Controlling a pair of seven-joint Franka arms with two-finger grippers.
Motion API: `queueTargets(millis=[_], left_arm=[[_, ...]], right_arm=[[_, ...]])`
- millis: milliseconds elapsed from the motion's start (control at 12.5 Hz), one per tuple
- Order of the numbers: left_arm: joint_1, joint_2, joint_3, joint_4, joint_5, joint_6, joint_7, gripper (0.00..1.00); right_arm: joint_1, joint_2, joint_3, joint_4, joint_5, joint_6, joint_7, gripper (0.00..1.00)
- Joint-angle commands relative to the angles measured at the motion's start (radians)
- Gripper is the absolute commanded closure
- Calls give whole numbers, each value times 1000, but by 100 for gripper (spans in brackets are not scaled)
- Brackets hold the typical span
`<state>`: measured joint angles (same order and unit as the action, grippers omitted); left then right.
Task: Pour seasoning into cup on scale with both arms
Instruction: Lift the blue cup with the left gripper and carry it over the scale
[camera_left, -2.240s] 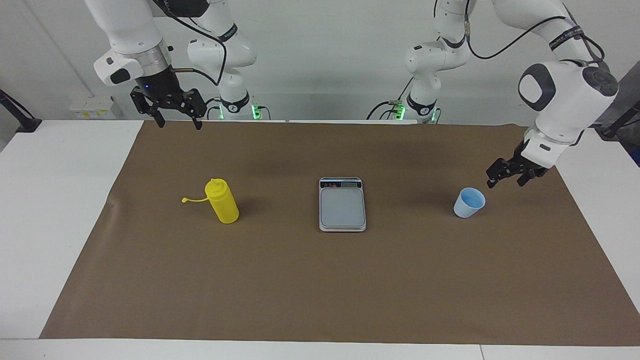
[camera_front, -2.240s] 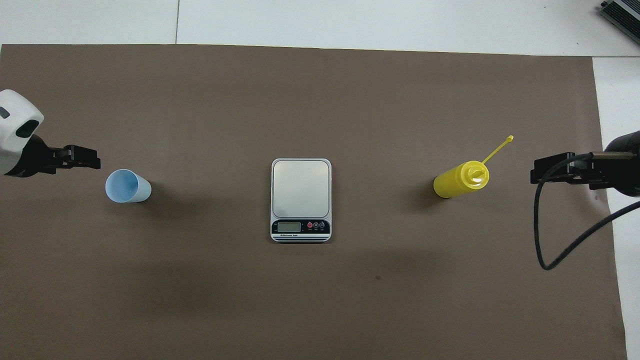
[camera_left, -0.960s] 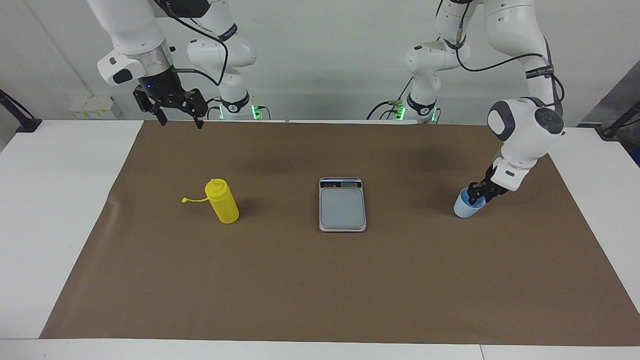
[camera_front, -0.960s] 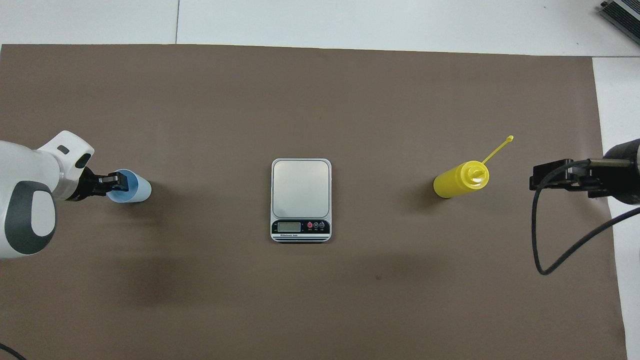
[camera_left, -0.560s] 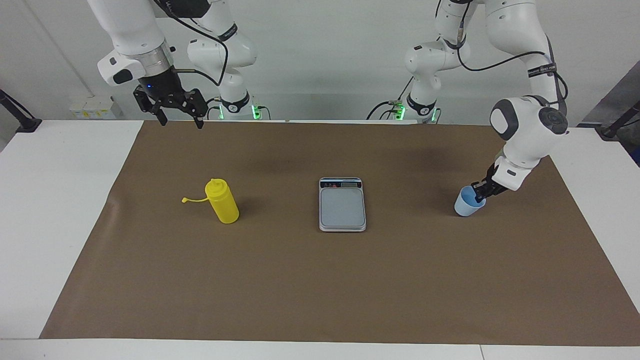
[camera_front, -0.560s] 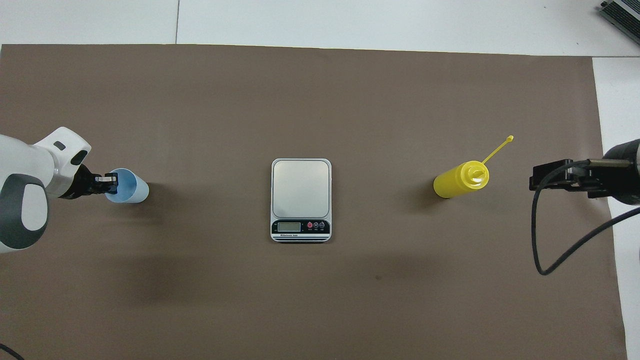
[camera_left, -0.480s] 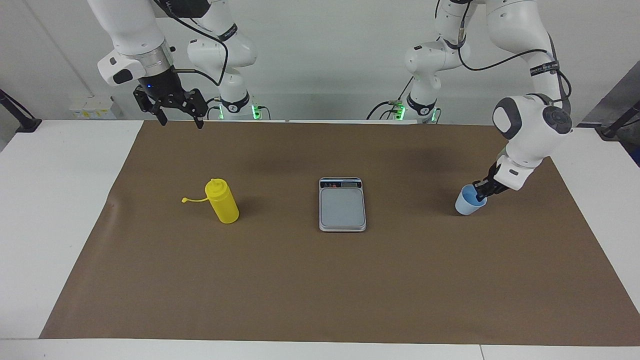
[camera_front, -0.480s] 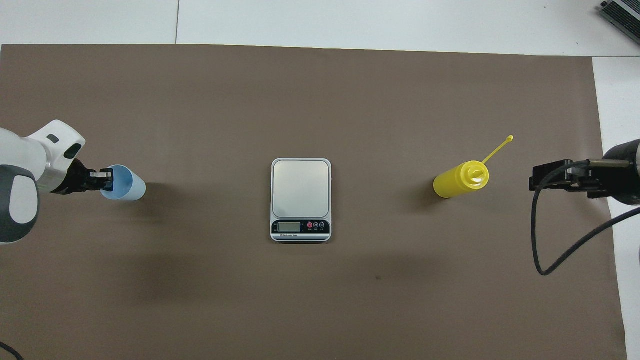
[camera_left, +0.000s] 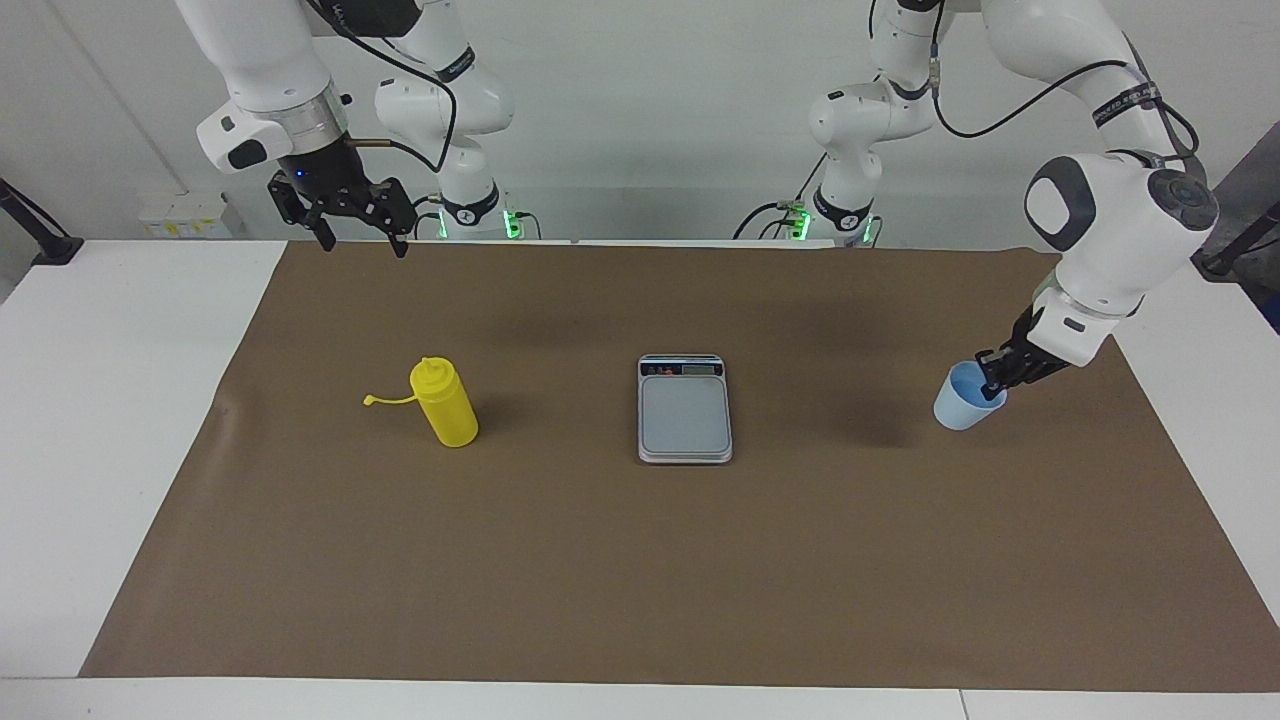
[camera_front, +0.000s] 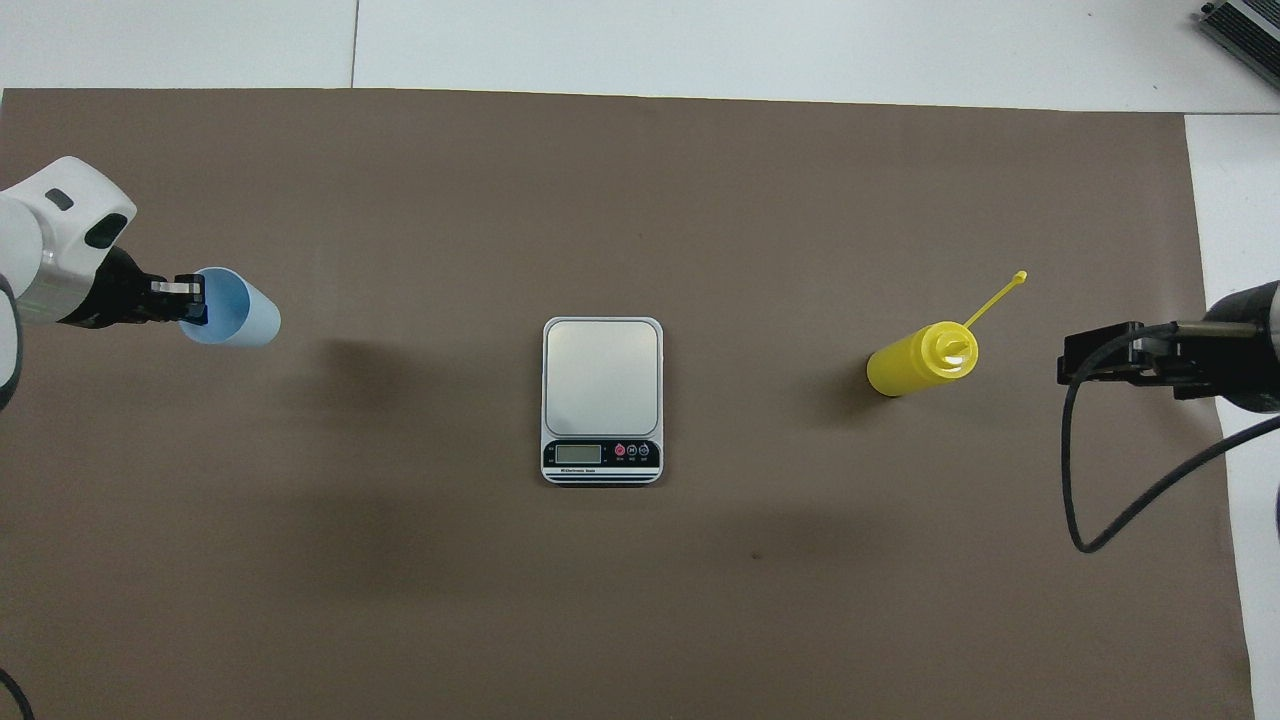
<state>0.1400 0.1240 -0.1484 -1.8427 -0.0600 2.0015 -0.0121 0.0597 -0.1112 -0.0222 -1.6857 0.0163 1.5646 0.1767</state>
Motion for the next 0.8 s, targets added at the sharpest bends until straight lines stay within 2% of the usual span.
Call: queueTargets(millis=[0,240,480,720], left_arm=[[-77,25,9,56,12,-29,-54,100],[-204,25,6,57,69,-6,-230,100],[-330,25,6,57,69,45,-400,100],[-422,28,6,56,71,69,-488,100]], right_arm=[[-6,-28,4,-32,1,8,23,0],[-8,-30,4,-37,-1,9,21,0],[-8,-33,4,-40,1,9,21,0],[-9,-32,4,-40,1,9,21,0]])
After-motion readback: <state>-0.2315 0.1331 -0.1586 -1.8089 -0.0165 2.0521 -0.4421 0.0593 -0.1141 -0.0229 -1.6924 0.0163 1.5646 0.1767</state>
